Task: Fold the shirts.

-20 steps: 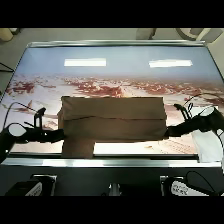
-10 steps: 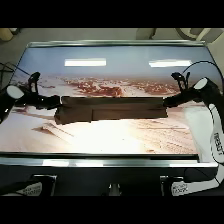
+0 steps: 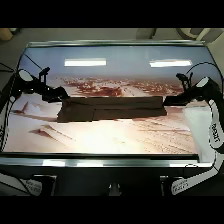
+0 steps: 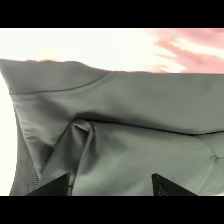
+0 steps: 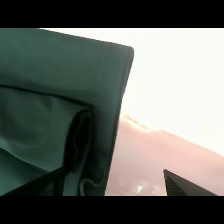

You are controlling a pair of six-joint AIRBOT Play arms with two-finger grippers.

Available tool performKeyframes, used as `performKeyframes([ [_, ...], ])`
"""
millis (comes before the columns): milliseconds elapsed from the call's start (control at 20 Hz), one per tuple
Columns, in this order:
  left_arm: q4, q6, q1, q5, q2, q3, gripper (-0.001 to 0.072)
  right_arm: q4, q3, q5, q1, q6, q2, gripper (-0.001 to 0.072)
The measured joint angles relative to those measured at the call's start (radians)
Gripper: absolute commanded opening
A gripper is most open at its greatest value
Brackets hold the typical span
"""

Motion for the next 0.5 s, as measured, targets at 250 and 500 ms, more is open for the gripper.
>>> performKeyframes([
  [250,-0.005,0.002,-0.076,0.032,0.081,0.026,0.0596,0.206,-0.006,0.085,-0.040,-0.011,-0.076,0.0525],
  [500,-0.006,-0.002,-0.206,0.092,0.092,0.030,0.0039,0.313,-0.008,0.085,0.002,-0.023,-0.099,0.0021],
])
